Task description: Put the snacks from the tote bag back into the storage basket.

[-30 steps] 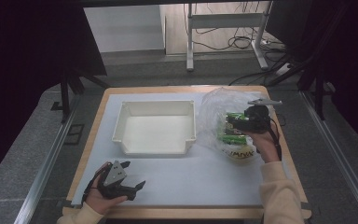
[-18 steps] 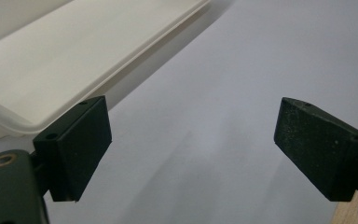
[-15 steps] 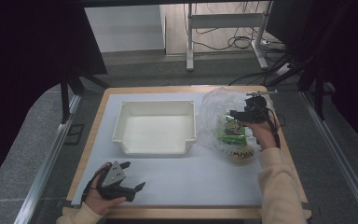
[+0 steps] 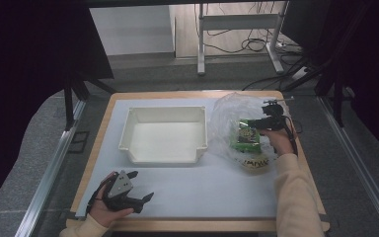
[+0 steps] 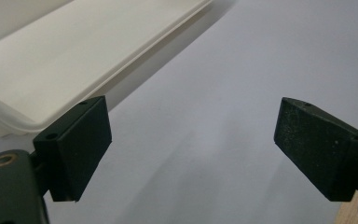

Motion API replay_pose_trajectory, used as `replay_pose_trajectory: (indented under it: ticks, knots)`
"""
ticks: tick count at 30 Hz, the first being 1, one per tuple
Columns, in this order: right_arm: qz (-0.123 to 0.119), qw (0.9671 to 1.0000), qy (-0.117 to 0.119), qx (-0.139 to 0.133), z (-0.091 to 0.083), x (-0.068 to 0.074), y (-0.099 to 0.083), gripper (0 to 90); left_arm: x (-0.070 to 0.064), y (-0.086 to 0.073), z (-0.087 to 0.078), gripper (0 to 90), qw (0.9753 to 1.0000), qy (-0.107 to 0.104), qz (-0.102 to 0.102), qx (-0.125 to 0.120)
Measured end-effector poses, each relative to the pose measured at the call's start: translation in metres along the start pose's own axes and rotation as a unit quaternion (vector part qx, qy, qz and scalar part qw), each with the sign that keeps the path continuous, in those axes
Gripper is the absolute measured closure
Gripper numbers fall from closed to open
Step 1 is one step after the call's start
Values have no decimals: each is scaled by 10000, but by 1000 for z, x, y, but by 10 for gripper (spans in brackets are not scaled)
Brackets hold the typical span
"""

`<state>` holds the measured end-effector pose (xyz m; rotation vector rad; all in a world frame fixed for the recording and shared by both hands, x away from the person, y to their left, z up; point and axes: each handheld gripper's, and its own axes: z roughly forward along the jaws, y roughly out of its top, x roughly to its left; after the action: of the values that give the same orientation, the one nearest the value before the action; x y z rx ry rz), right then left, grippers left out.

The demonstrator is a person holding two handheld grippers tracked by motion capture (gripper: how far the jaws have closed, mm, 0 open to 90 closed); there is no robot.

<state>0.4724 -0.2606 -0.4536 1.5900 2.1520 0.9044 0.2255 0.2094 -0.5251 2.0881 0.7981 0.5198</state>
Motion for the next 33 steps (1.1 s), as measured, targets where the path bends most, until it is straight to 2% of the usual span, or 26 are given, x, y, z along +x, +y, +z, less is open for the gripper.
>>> replay_pose_trajectory:
  ticks: [2,9,19,24,25,33]
  knots:
    - [37,9999,-64,108,3,-3,-1,407,0,0,0,109,10000,-3,0,-3]
    - [103,9992,-61,381,10,-8,-4,454,0,0,0,109,10000,-1,-2,-9]
    - [156,9982,-89,566,15,-12,-6,467,0,0,0,109,10000,-7,14,1]
    - [262,9971,-45,713,21,-15,-7,505,0,0,0,109,10000,-7,11,3]
    - [346,9963,-20,788,23,-17,-8,522,0,0,0,109,10000,-5,11,3]
    - [464,9936,16,1032,28,-21,-10,596,0,0,0,109,10000,-10,13,3]
